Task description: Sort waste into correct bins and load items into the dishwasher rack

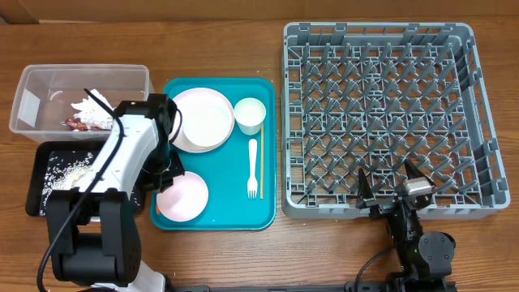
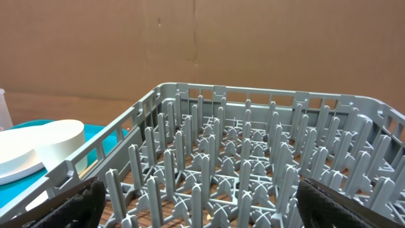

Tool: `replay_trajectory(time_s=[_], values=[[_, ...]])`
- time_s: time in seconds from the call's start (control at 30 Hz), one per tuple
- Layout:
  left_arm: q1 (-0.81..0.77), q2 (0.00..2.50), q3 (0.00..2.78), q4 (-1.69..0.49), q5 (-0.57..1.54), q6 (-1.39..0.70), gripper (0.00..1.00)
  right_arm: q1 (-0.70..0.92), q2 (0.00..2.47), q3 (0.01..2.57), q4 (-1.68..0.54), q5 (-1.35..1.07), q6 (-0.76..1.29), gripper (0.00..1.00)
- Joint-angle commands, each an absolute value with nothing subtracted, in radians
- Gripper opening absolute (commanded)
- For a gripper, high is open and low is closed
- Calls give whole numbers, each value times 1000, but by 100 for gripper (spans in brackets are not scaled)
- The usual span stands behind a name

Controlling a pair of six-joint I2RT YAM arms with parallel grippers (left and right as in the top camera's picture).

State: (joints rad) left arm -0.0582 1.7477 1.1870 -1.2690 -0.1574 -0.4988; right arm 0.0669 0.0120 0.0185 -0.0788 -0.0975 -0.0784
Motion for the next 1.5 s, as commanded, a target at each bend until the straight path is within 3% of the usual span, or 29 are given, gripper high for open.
replay_trajectory(time_s=[0.0,0.8,1.1,1.3,1.47], values=[[-59,1745,1144,-1245,-131,-501,4,72,6,8,-74,-99,-76,100],[-59,1744,1101,-1049,253,-238,4,72,6,8,-74,-99,-76,100],[-60,1731,1132,-1043,253,-216,4,72,6,8,-74,-99,-76,100],[-83,1592,1146,-1059,240,-228,4,72,6,8,-74,-99,-76,100],[-96,1404,1146,-1117,23,-353,4,72,6,8,-74,-99,-76,100]])
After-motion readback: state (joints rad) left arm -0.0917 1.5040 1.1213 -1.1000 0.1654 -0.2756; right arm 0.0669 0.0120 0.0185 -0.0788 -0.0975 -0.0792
